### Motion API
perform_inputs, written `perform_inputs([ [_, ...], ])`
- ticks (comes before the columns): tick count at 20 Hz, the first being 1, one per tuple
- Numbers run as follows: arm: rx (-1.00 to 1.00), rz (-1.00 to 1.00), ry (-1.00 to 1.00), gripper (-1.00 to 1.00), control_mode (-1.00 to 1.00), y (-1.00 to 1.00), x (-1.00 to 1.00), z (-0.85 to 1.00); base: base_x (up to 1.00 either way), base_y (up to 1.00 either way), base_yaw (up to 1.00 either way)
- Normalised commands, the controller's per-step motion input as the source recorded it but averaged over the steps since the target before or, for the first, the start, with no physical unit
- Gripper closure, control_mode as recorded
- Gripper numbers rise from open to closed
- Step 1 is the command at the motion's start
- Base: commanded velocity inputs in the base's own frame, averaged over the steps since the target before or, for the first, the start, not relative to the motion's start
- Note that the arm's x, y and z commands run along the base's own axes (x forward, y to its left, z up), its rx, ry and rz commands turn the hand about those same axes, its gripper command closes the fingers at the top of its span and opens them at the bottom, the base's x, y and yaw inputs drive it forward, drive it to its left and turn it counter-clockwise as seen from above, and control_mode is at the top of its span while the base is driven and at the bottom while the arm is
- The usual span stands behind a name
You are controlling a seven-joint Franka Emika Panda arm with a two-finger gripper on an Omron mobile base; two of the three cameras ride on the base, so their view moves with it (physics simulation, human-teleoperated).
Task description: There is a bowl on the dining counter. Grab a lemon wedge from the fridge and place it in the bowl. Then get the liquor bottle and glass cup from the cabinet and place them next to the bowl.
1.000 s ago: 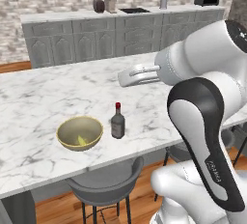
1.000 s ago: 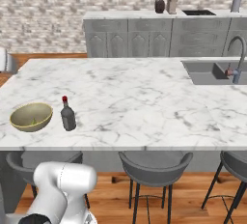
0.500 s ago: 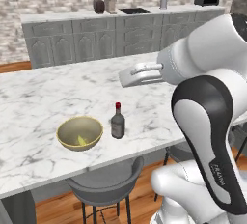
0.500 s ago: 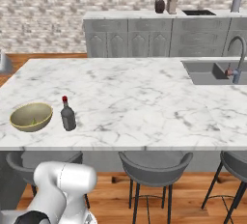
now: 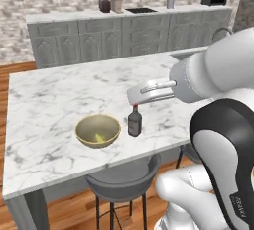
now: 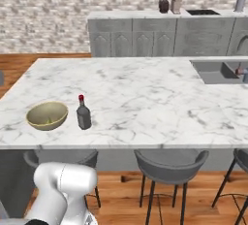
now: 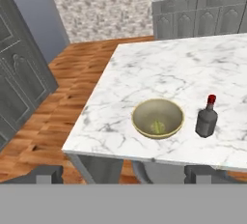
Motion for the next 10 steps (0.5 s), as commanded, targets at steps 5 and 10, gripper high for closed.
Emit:
perform_inputs([
  [5, 0.00, 0.00, 0.00, -1.00, 1.00, 0.00, 0.00, 0.00, -0.04, 0.91, -0.11],
  [10, 0.00, 0.00, 0.00, -1.00, 1.00, 0.00, 0.00, 0.00, -0.02, 0.98, -0.18],
])
